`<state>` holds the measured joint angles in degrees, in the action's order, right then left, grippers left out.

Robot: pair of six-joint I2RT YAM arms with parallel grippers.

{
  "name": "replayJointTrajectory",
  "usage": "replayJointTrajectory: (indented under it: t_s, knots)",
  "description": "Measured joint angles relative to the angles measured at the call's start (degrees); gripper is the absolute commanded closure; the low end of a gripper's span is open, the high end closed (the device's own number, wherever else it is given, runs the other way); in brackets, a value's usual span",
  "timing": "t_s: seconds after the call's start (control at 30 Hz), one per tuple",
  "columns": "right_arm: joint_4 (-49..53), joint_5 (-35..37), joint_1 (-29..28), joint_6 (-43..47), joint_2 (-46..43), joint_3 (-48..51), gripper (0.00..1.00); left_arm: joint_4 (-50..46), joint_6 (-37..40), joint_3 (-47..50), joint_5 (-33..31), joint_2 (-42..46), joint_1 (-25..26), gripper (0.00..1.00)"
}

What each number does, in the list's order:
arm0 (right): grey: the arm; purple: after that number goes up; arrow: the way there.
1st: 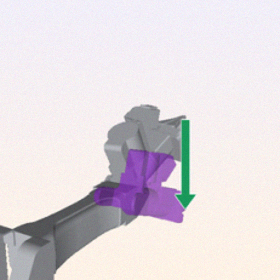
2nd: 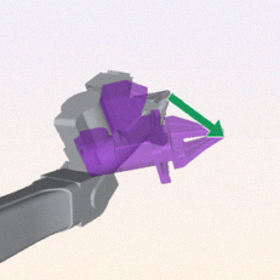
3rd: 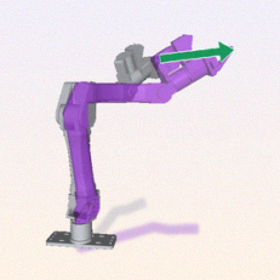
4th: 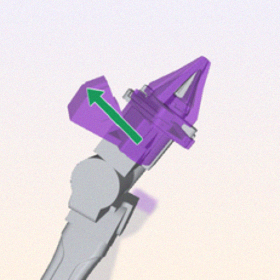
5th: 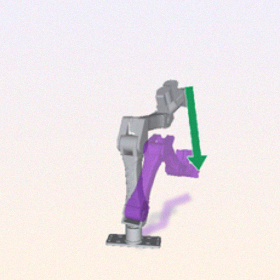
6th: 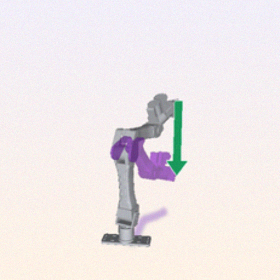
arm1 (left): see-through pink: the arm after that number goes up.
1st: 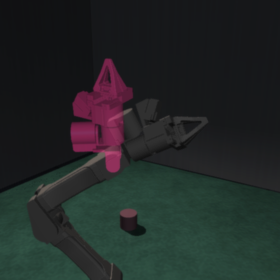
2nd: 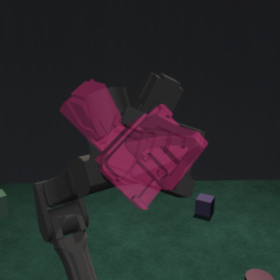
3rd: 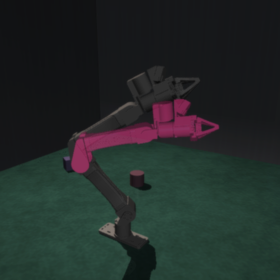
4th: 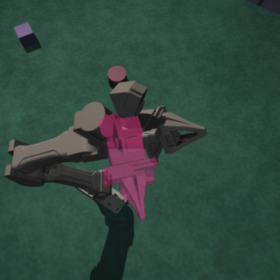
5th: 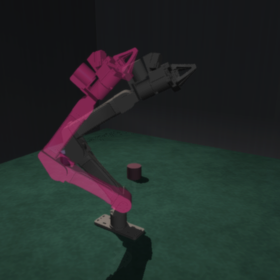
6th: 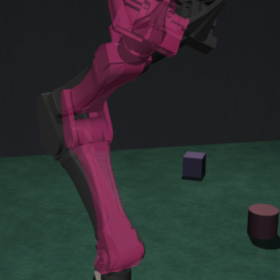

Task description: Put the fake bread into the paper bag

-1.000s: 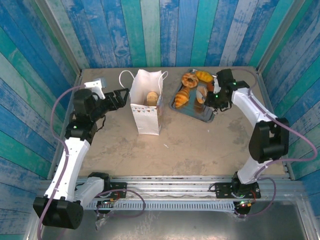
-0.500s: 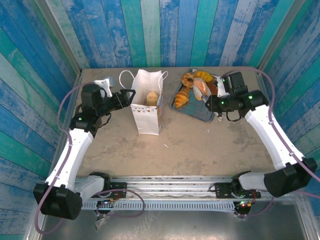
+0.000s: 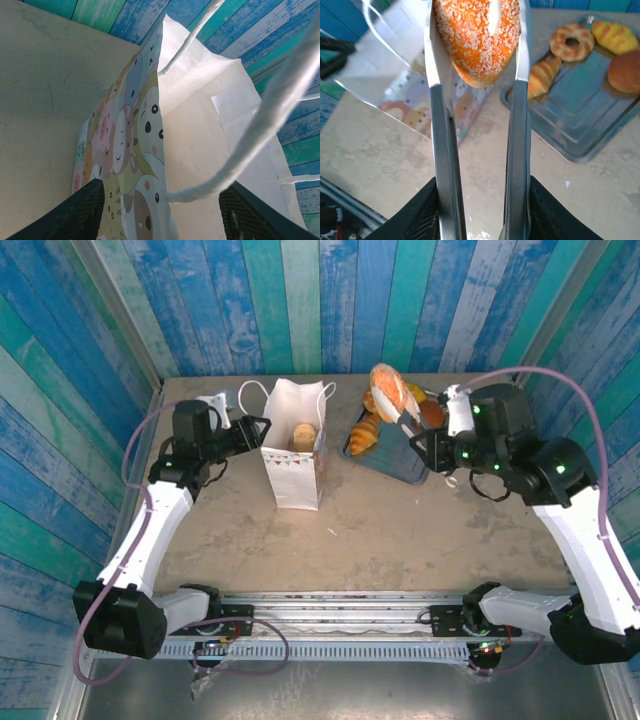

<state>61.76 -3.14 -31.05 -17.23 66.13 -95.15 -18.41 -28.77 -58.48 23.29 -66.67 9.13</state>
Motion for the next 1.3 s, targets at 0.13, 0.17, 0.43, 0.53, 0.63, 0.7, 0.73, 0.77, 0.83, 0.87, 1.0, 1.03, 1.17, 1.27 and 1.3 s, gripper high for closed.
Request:
replayJointTrajectory:
  t_s: [0.13, 0.17, 0.43, 0.53, 0.63, 0.7, 0.73, 0.77, 0.83, 0.87, 1.0, 1.03, 1.17, 1.27, 1.3]
  knots:
    - [0.0, 0.1, -1.7, -0.7, 0.0, -3.5, 0.60, 0.8, -0.2, 0.0, 0.3, 0.0, 0.0, 0.45]
    - [0.0, 0.2, -2.6, -1.0, 0.4, -4.2, 0.60, 1.0, -0.2, 0.0, 0.4, 0.0, 0.0, 0.46]
    - [-2.2, 0.0, -12.2, -1.1, 6.6, -9.4, 0.60, 1.3, -0.2, 0.0, 0.2, 0.0, 0.0, 0.58]
    - [-3.6, 0.6, -15.6, -0.8, 10.1, -11.4, 0.60, 1.4, -0.3, 0.0, 0.2, 0.0, 0.0, 0.63]
    - [-4.4, 1.3, -17.7, -0.4, 13.5, -13.5, 0.60, 1.6, -0.3, 0.0, 0.1, 0.0, 0.0, 0.65]
    - [-4.3, 1.9, -18.5, 0.0, 16.3, -15.6, 0.60, 1.7, -0.3, 0.0, 0.1, 0.0, 0.0, 0.66]
    - [-4.3, 2.1, -18.7, 0.2, 17.9, -16.8, 0.60, 1.7, -0.3, 0.0, 0.1, 0.0, 0.0, 0.66]
    - [-4.3, 2.3, -18.9, 0.4, 18.9, -17.6, 0.60, 1.7, -0.3, 0.0, 0.1, 0.0, 0.0, 0.66]
    - [-4.2, 3.0, -19.1, 0.8, 21.9, -19.9, 0.60, 1.7, -0.3, 0.1, 0.1, 0.1, 0.0, 0.68]
    - [-4.2, 3.3, -19.2, 0.9, 22.9, -20.5, 0.60, 1.8, -0.5, 0.2, 0.1, 0.1, 0.0, 0.68]
    - [-3.6, 4.3, -19.4, 1.9, 26.7, -22.6, 0.60, 2.1, -0.7, 1.0, 0.2, 0.1, 0.0, 0.70]
    - [-3.2, 4.5, -19.5, 2.1, 27.5, -23.0, 0.60, 2.1, -0.7, 1.2, 0.2, 0.1, 0.0, 0.72]
    - [-0.7, 4.7, -19.5, 3.2, 30.4, -25.2, 0.60, 2.1, -1.1, 1.5, 0.3, 0.1, 0.0, 0.76]
    - [2.4, 5.0, -19.5, 3.9, 33.2, -28.8, 0.60, 2.2, -1.5, 1.6, 0.4, 0.1, 0.0, 0.78]
    - [3.4, 5.0, -19.5, 4.3, 34.2, -30.0, 0.60, 2.4, -1.7, 1.6, 0.4, 0.2, 0.0, 0.80]
